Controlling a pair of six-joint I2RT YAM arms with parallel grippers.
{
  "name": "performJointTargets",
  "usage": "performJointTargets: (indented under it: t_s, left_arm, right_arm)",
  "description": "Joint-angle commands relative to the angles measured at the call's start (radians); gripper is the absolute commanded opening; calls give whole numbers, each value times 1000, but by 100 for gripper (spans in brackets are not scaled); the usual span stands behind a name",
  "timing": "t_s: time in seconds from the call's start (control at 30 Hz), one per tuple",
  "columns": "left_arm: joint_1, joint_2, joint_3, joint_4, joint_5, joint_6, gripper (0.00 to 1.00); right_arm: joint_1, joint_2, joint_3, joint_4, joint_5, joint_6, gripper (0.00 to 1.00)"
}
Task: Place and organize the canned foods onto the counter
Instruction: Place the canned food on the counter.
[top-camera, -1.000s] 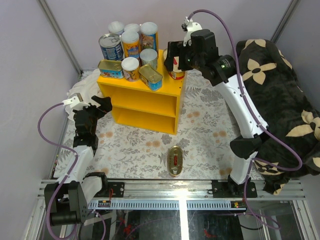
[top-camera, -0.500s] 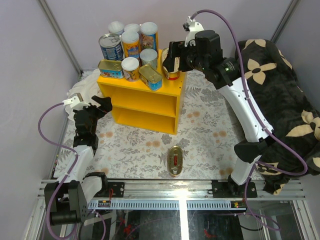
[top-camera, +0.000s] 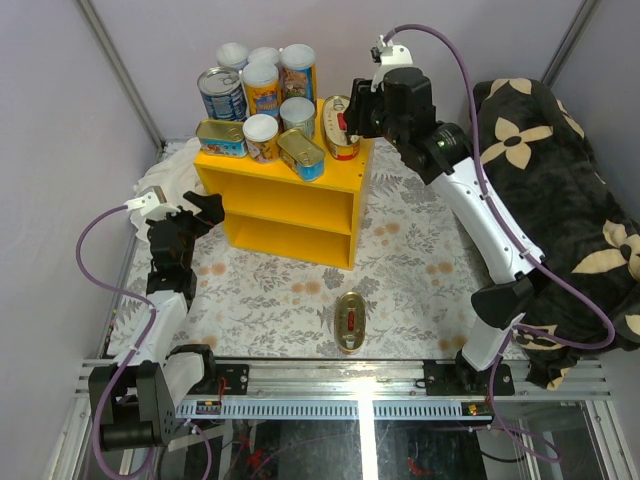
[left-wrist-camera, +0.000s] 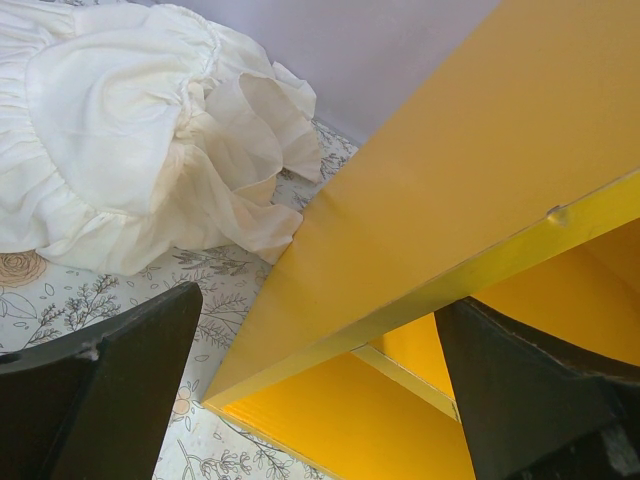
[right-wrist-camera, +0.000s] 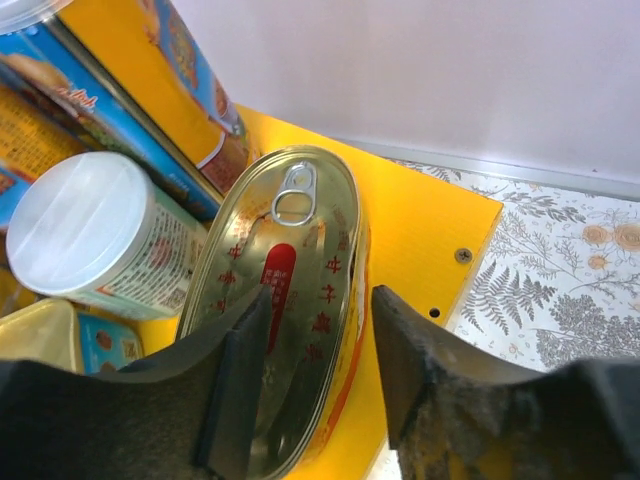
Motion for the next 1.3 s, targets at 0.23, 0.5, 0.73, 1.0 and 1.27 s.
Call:
performJointTargets:
  t_s: [0.23, 0.5, 0.73, 1.0, 1.27]
  left_arm:
    - [18, -15, 22, 37, -50, 10, 100]
    - [17, -7, 17, 45, -52, 10, 100]
    - [17, -7, 17, 44, -51, 9, 100]
    - [16, -8, 15, 43, -49, 6, 100]
    - [16, -16, 13, 42, -46, 3, 100]
  right_arm:
    - [0, 9, -20, 129, 26, -1, 37]
    - [2, -40, -132, 182, -39, 59, 29]
    - [10, -37, -158, 169, -59, 81, 28]
    - [23, -93, -230, 185, -49, 106, 27]
    - [42, -95, -245, 189, -70, 112, 27]
